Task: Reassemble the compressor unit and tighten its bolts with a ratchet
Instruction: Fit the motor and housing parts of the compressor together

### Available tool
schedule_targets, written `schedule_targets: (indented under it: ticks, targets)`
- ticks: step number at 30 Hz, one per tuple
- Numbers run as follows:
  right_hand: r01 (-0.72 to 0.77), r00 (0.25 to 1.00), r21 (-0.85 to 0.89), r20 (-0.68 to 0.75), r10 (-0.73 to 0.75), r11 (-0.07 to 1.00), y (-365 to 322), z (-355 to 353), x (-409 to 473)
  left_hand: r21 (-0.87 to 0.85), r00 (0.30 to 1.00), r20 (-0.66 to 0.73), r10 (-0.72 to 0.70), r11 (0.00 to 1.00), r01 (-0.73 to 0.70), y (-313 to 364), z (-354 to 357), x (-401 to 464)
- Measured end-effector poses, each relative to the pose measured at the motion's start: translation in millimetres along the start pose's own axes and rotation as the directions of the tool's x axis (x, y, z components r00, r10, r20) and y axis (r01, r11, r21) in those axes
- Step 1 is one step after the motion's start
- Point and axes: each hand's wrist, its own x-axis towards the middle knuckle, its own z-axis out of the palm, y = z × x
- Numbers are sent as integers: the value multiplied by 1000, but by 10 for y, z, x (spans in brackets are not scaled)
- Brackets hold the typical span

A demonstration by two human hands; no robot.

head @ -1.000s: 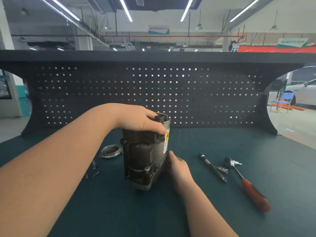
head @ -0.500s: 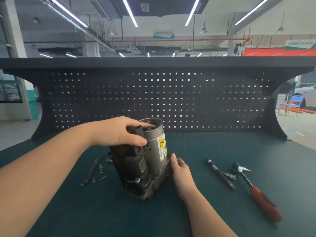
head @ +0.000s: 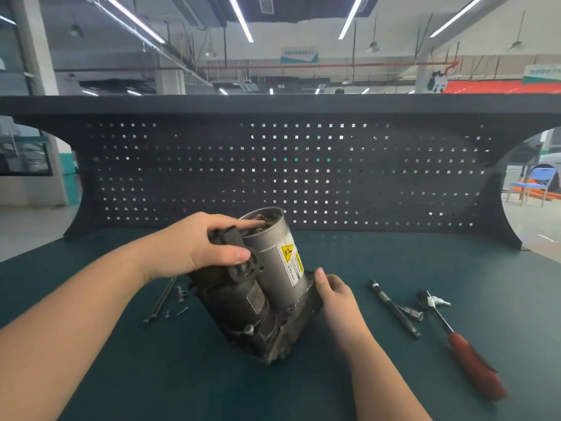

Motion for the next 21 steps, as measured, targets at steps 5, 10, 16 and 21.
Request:
schedule_targets:
  ticks: [5,10,16,21]
  targets:
    - [72,993,-86,-85,-79,994,-97,-195,47,-327,995,-92,-29,945,-3,-244,295,-90]
    - [122,963,-156,-220,-155,980,-135,-249,120,-522,984,-159,-84,853,-12,-443,651,-124]
    - [135,974,-349,-127,-190,927,-165,-197,271,-689,963,-191,-192,724,7,-748,885,-257]
    - [148,981,-494,-38,-191,857,-222,-141,395,-761,957,-152,-247,648,47,-949,1036,-339]
